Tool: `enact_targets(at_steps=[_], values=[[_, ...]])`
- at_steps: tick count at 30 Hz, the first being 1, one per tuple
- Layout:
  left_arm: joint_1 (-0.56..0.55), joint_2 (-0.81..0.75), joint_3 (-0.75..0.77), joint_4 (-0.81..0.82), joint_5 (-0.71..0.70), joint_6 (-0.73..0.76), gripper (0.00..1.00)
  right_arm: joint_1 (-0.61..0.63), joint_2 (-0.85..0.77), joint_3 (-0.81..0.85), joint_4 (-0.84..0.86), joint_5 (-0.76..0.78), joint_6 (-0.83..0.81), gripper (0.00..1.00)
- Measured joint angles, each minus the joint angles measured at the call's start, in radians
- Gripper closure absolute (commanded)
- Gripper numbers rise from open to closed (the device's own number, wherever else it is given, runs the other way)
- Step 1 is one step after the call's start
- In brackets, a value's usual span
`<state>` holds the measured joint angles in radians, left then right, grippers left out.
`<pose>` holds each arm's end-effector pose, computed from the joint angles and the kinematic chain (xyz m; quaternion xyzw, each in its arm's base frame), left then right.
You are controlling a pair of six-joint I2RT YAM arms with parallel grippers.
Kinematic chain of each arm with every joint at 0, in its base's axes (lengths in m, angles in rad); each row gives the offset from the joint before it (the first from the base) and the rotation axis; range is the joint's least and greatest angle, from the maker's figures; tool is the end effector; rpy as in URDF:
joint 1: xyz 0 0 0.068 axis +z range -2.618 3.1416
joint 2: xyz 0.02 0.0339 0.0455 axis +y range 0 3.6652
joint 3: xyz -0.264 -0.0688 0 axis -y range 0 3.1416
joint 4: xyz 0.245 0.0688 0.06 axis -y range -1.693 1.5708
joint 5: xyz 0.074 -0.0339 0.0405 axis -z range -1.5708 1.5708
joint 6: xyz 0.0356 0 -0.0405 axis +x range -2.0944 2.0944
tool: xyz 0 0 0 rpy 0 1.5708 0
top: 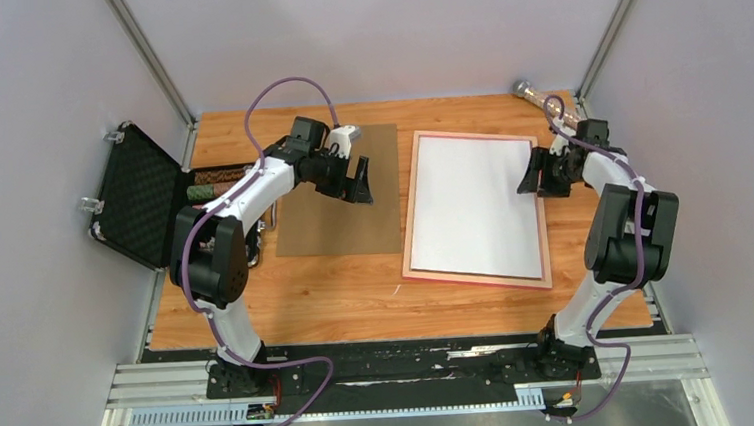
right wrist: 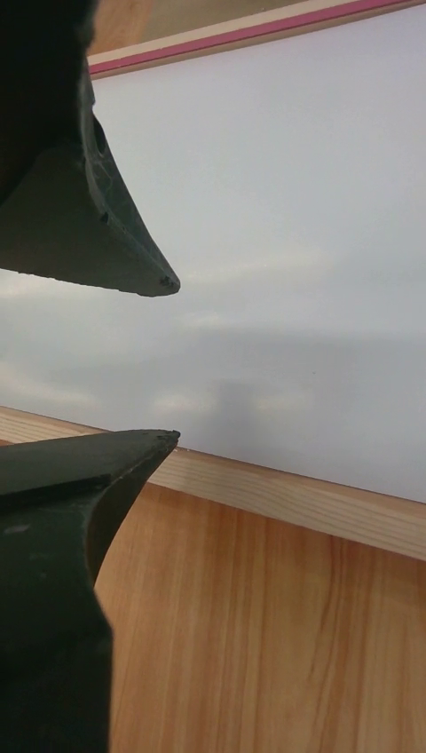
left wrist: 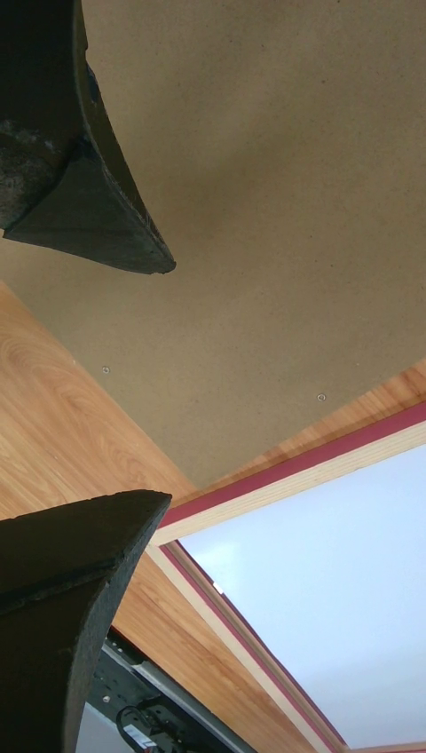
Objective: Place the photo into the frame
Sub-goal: Place the photo in the photo frame, then move the photo frame to the center of the board.
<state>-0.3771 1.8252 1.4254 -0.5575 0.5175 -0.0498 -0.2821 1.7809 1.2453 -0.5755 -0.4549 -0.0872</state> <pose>0.3616 -0.1622 0.2431 0.2264 0.8967 -0.3002 0.2336 0.3534 -0.0861 0.2033 0.0412 0.9491 0.1751 0.2585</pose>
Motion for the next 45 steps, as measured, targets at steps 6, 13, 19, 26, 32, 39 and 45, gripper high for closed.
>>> enact_targets(at_steps=[6, 13, 19, 26, 32, 39, 45], values=[[0.0, 0.0, -0.009, 0.001, 0.0, 0.0, 0.01, 0.036, -0.007, -0.079, 0.016, 0.008, -0.031, 0.46], [0.0, 0.0, -0.013, 0.001, -0.003, 0.0, 0.01, 0.093, -0.041, -0.133, 0.034, 0.039, -0.071, 0.47], [0.0, 0.0, -0.013, 0.0, -0.003, 0.0, 0.01, 0.098, -0.043, -0.141, 0.044, 0.057, -0.083, 0.48], [0.0, -0.002, -0.013, 0.0, -0.006, 0.003, 0.01, 0.098, -0.045, -0.156, 0.046, 0.062, -0.084, 0.48], [0.0, -0.01, -0.013, -0.006, -0.066, 0.016, 0.0, 0.098, -0.084, -0.156, 0.045, 0.051, -0.082, 0.45], [0.0, -0.052, -0.014, -0.014, -0.242, 0.061, 0.0, 0.111, -0.153, -0.115, 0.042, 0.001, -0.067, 0.44], [0.017, -0.066, -0.014, -0.036, -0.378, 0.095, 0.0, 0.217, -0.184, -0.055, 0.057, -0.026, -0.042, 0.42]])
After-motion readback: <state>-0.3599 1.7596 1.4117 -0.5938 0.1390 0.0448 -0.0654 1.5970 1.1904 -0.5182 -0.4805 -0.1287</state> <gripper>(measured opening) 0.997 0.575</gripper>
